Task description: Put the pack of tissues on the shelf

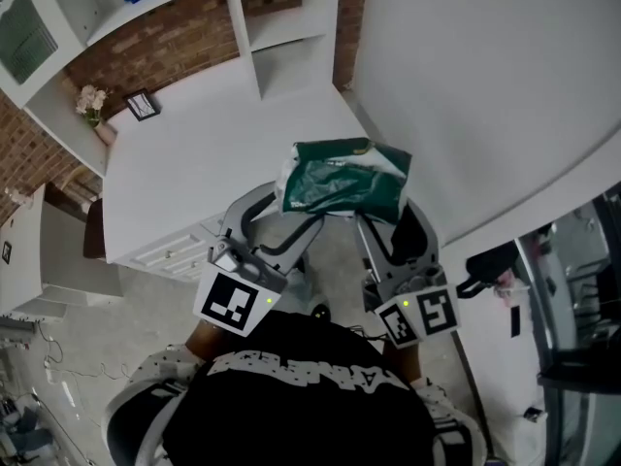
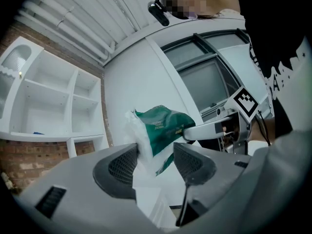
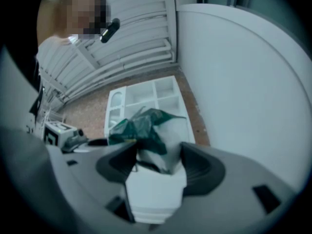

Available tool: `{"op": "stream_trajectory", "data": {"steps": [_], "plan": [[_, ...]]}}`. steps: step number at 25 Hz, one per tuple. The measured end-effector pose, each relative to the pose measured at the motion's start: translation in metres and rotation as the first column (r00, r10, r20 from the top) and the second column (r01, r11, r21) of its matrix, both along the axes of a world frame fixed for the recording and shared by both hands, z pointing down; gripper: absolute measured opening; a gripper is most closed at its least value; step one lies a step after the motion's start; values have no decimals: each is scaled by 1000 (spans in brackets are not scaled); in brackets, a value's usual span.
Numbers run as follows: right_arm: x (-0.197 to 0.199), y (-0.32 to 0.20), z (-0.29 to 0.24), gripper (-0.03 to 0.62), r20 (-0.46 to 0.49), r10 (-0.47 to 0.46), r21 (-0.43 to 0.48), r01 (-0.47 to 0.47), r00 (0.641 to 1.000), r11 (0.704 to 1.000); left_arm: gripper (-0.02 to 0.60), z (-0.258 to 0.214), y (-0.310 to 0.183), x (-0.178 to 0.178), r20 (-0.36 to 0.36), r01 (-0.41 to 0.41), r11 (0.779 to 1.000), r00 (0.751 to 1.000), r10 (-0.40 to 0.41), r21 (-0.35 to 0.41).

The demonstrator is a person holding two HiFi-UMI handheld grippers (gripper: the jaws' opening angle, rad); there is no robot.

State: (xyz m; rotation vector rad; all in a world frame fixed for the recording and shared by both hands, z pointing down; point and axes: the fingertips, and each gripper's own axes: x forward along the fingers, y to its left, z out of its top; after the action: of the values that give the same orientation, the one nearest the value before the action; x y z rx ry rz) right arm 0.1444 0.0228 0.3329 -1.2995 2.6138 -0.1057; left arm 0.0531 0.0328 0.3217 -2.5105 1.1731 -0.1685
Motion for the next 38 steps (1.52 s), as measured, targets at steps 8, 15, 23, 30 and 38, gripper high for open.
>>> {"op": "stream_trajectory", "data": {"steps": [8,15,23,30,38], "plan": [[0,-22,0,300,-25,24,-1,-24,999,1000,259,3,-24,-1,-30,-20,1000,999,20,0],[-7,-46,-2,301,-53,28,0,-28,998,1000,259,3,-48,-8,-52,-24,1000,998,23,-4],[-18,-92,-7,301,-68,9,-12,-10,998,1000,259,0,-92,-18,-79,-5,1000,997,3,-19],[-19,-109,-7,300,-74,14,2,-14,997,1000,259,-1,-109,-20,-99,-9,1000,995,9,-3],[-24,-137,-9,300,-69,12,17,-11,998,1000,259,-3,-137,-24,-89,-8,1000,996,9,11]]}}
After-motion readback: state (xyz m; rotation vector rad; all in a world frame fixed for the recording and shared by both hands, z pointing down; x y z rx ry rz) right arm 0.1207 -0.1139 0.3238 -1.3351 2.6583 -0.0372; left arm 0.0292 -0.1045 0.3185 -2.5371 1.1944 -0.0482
